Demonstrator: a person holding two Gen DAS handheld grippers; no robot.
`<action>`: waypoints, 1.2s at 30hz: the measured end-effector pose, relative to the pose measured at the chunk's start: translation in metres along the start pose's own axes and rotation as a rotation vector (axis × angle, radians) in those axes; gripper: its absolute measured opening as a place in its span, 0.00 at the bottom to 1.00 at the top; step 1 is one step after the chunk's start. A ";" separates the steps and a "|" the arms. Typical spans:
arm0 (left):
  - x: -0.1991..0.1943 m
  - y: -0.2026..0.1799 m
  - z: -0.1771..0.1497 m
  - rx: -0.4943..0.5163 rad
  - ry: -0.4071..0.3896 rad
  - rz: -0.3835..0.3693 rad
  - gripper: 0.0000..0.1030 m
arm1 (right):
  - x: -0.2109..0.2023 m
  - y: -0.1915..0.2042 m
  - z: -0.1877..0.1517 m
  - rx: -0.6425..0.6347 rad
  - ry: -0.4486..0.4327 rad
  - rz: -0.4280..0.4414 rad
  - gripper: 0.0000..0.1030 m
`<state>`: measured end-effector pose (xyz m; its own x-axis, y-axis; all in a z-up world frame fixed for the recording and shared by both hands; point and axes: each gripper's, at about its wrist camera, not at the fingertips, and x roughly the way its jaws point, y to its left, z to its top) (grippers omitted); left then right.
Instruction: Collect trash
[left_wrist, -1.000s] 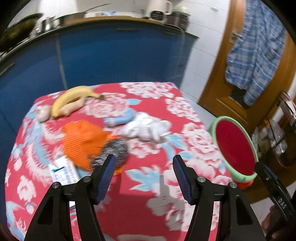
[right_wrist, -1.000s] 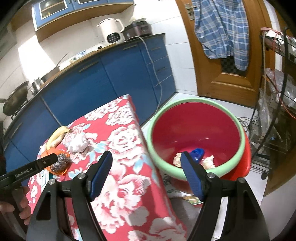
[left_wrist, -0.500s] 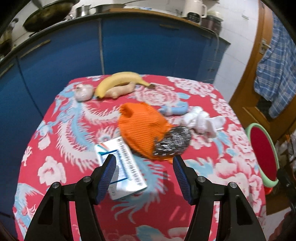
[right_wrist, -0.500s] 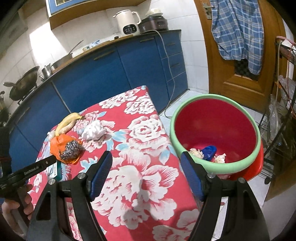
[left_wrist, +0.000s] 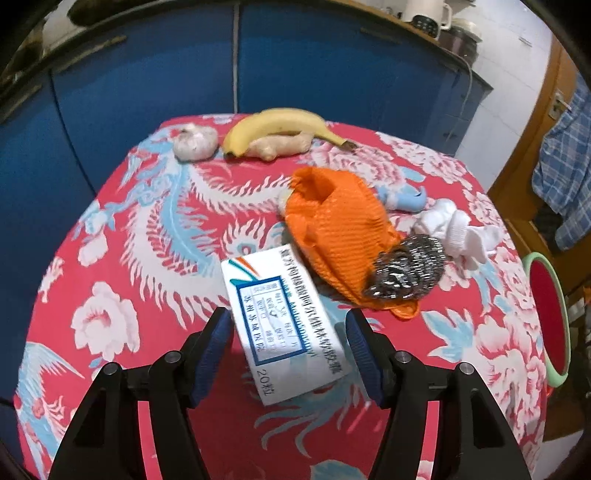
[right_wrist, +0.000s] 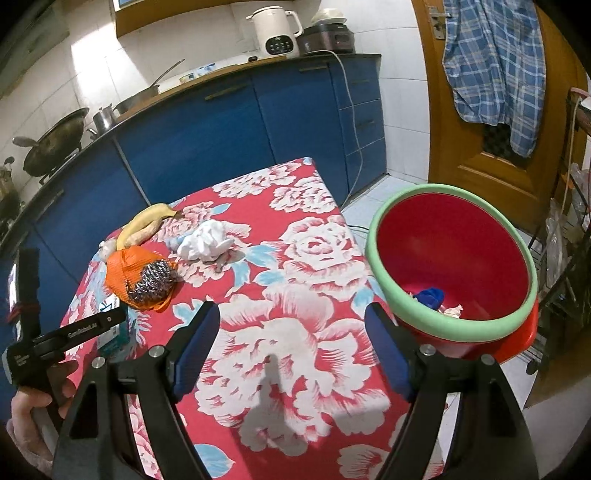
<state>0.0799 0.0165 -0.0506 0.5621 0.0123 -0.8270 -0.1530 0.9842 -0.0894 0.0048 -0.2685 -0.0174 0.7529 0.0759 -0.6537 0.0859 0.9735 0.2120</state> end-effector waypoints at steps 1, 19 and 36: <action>0.003 0.002 -0.001 -0.006 0.009 0.002 0.64 | 0.001 0.002 0.000 -0.003 0.003 0.002 0.79; -0.012 0.018 -0.009 0.044 -0.058 -0.150 0.58 | 0.033 0.059 0.000 -0.114 0.091 0.065 0.79; -0.003 0.045 -0.003 0.044 -0.115 -0.006 0.58 | 0.094 0.131 0.010 -0.195 0.186 0.164 0.79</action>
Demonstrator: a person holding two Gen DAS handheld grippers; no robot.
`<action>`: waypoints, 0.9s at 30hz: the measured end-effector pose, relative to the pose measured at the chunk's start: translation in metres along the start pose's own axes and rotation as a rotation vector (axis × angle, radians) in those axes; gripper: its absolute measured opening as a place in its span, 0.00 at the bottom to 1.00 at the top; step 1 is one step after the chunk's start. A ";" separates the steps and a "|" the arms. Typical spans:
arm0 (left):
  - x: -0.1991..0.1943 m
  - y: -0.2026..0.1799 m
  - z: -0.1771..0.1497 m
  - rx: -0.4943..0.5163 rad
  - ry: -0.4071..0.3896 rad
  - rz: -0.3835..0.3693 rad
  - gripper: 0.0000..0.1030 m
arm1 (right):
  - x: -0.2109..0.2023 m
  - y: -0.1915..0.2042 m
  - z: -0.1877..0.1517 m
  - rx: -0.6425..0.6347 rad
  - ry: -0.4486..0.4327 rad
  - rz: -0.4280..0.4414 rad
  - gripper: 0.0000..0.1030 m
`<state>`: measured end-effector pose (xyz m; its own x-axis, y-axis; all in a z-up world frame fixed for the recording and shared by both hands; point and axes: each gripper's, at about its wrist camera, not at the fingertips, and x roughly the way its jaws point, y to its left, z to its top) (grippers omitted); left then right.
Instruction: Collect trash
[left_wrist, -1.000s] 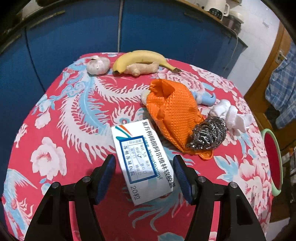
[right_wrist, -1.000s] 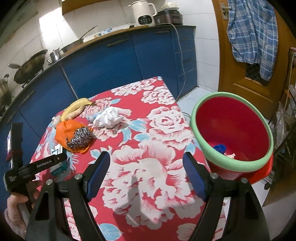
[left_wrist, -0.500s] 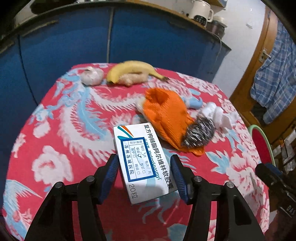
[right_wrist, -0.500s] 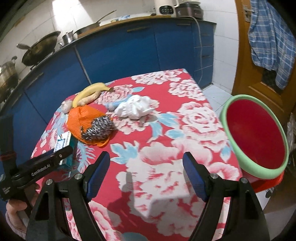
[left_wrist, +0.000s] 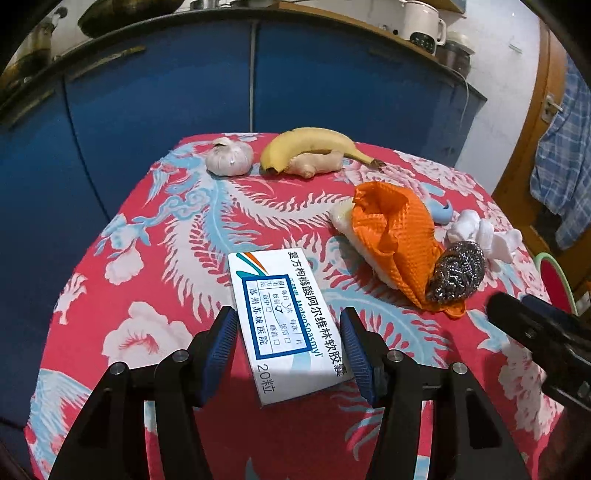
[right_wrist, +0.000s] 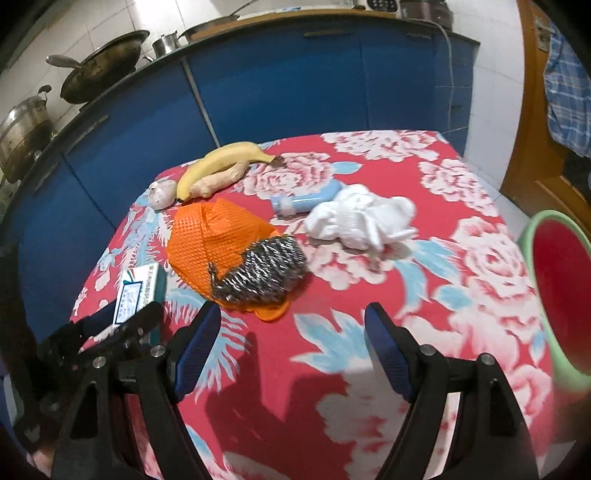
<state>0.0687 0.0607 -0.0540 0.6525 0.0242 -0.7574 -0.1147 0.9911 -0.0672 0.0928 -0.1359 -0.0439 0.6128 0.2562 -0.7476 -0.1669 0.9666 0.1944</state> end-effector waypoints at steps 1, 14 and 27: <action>0.000 -0.001 0.000 0.006 -0.003 0.003 0.58 | 0.004 0.002 0.001 0.001 0.007 0.001 0.79; 0.005 0.004 0.000 -0.028 0.017 -0.037 0.57 | 0.037 0.018 0.013 -0.002 0.048 0.056 0.46; 0.006 0.006 0.000 -0.043 0.023 -0.055 0.57 | 0.009 0.010 0.009 0.016 -0.012 0.073 0.19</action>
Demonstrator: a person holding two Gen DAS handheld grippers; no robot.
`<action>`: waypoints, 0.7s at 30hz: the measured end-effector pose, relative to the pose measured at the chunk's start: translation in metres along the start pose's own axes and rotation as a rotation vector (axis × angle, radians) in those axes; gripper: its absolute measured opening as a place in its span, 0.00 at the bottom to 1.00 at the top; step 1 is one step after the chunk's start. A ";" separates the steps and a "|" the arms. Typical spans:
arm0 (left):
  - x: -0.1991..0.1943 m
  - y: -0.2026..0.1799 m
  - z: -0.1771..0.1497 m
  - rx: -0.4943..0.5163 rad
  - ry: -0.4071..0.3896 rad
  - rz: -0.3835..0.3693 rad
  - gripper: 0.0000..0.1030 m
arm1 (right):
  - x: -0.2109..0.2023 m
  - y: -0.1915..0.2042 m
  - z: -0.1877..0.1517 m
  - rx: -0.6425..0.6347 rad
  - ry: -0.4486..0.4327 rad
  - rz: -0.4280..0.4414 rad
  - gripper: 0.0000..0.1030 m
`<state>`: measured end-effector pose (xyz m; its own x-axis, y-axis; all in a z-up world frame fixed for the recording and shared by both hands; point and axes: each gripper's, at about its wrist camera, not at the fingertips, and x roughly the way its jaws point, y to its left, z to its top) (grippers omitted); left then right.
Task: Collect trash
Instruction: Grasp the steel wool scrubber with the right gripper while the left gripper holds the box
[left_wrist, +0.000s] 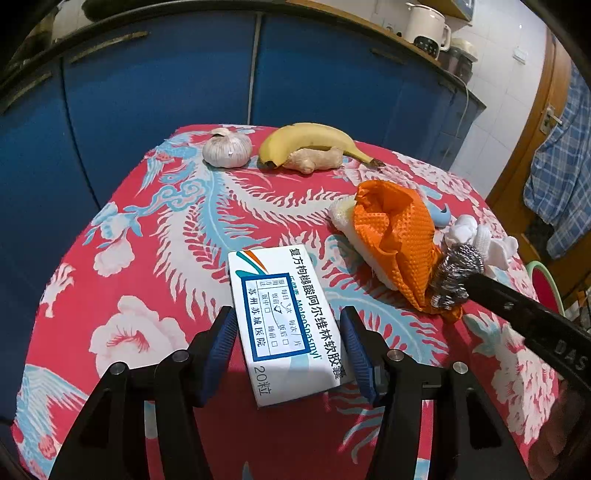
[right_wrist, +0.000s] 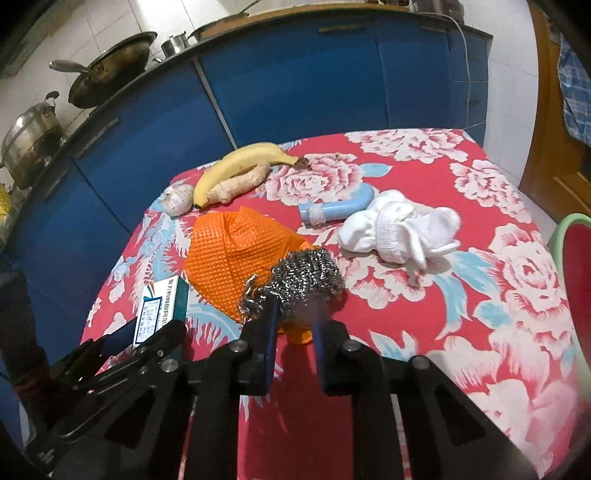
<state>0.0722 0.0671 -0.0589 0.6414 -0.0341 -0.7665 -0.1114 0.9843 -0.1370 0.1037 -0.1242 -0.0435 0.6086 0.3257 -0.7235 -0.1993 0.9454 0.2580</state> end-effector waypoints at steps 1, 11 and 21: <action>0.000 0.000 0.000 0.000 0.000 -0.002 0.57 | -0.003 -0.001 0.000 0.001 -0.005 0.001 0.18; -0.016 -0.006 0.003 0.001 -0.011 -0.036 0.57 | -0.027 -0.012 -0.004 0.012 -0.045 0.007 0.04; -0.023 -0.004 0.003 -0.004 -0.019 -0.024 0.57 | -0.011 0.002 0.001 -0.032 -0.027 0.010 0.45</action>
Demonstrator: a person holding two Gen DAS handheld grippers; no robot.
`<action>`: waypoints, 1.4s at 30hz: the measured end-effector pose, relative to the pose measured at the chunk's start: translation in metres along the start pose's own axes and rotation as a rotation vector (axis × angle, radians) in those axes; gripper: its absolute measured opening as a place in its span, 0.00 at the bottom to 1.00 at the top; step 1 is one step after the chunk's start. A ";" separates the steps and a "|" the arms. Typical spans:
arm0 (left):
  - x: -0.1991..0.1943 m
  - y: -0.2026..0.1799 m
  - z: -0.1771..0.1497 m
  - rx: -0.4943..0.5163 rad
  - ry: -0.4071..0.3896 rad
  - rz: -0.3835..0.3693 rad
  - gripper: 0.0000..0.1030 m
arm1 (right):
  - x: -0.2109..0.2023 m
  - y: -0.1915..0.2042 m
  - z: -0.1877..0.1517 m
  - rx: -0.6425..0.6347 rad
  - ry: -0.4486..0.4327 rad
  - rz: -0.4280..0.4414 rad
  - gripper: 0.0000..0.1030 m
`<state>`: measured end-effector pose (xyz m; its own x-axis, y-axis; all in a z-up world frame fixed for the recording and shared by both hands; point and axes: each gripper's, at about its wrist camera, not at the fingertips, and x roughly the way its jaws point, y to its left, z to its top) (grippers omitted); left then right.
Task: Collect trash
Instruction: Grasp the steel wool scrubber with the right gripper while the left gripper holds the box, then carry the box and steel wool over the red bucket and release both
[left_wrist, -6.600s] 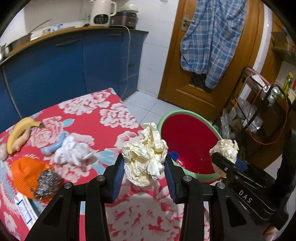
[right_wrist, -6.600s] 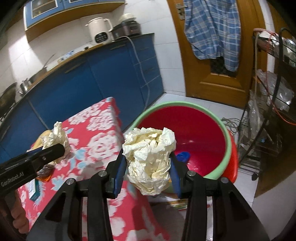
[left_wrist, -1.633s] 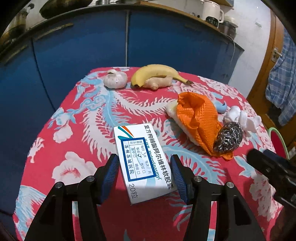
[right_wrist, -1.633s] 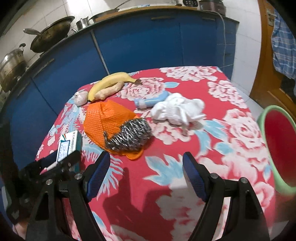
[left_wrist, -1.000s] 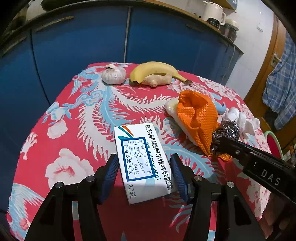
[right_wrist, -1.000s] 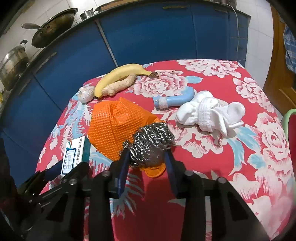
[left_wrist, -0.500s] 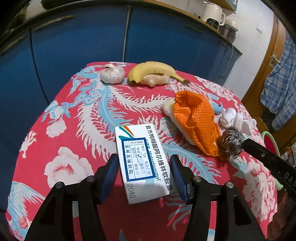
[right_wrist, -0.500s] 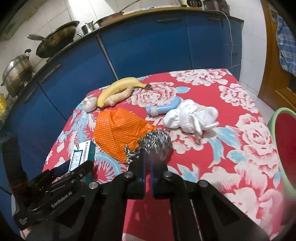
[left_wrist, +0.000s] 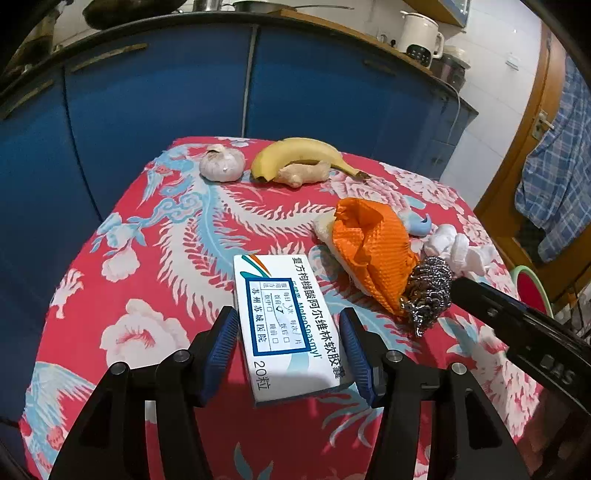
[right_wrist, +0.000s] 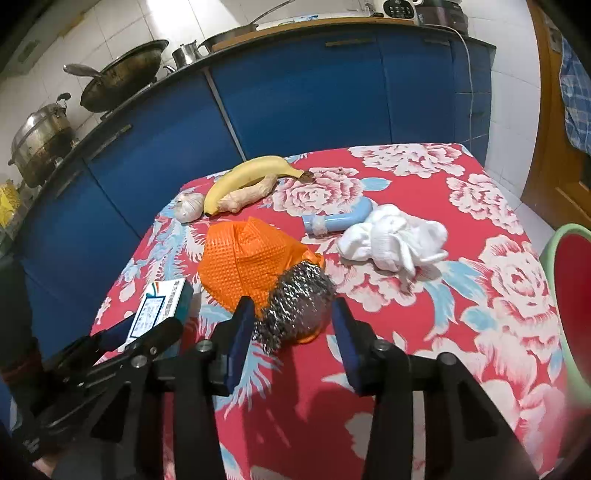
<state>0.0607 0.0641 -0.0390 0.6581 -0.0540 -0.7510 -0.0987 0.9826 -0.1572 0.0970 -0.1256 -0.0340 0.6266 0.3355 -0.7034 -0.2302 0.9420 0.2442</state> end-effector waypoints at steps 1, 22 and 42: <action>0.000 0.001 0.000 -0.002 0.000 0.001 0.57 | 0.003 0.001 0.000 -0.003 0.005 -0.003 0.45; 0.009 0.002 -0.005 -0.020 0.052 -0.026 0.54 | 0.022 -0.006 -0.002 0.020 0.039 -0.003 0.35; -0.035 -0.047 0.008 0.081 -0.017 -0.140 0.54 | -0.062 -0.045 -0.013 0.078 -0.061 -0.029 0.35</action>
<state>0.0486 0.0218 -0.0004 0.6740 -0.1888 -0.7142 0.0548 0.9769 -0.2066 0.0591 -0.1891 -0.0104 0.6766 0.3060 -0.6698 -0.1541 0.9483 0.2775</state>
